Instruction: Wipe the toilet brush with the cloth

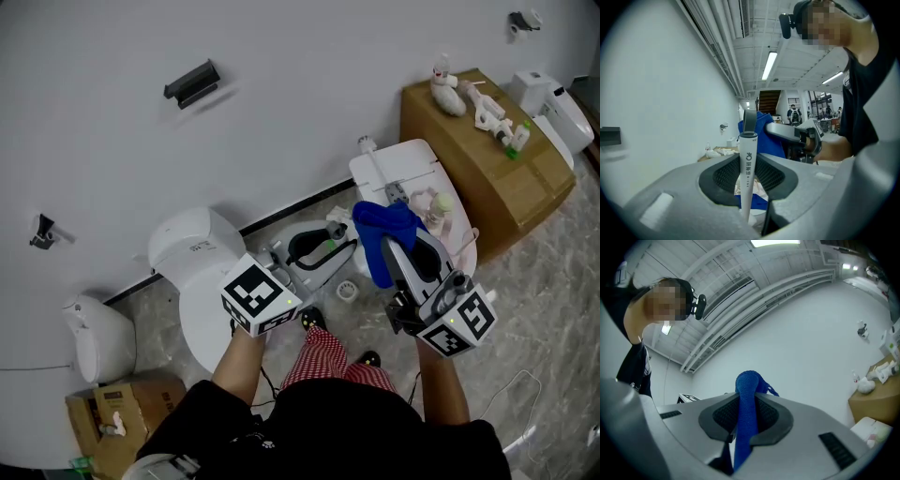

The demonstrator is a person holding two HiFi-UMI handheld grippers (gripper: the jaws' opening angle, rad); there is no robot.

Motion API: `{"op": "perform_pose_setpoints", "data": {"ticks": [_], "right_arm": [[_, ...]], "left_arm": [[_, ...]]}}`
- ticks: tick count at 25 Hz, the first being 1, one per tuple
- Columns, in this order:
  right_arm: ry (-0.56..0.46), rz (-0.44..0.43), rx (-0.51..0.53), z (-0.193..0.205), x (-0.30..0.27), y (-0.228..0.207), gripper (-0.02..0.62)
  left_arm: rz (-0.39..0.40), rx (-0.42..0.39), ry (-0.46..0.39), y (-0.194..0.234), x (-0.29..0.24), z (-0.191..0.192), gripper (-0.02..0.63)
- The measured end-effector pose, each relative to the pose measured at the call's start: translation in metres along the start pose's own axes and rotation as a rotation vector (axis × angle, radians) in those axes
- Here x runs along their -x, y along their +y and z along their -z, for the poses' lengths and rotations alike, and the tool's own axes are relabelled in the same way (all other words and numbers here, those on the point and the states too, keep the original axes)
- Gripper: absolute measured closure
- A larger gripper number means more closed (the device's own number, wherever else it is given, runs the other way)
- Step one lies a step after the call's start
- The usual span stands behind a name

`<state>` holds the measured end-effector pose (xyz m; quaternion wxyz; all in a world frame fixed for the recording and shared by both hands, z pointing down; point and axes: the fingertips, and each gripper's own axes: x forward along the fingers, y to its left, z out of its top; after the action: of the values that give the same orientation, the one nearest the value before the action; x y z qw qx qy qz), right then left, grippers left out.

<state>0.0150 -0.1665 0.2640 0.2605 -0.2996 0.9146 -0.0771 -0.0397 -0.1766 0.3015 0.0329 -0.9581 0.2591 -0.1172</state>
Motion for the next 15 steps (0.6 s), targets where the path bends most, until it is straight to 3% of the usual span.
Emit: {"op": "perform_pose_setpoints", "data": {"ticks": [15], "right_arm": [[-0.032,-0.165,0.057,-0.054,-0.031,0.036,0.531]], "left_arm": [[0.089,-0.012,-0.072,0.003,0.008,-0.056,0.504]]}}
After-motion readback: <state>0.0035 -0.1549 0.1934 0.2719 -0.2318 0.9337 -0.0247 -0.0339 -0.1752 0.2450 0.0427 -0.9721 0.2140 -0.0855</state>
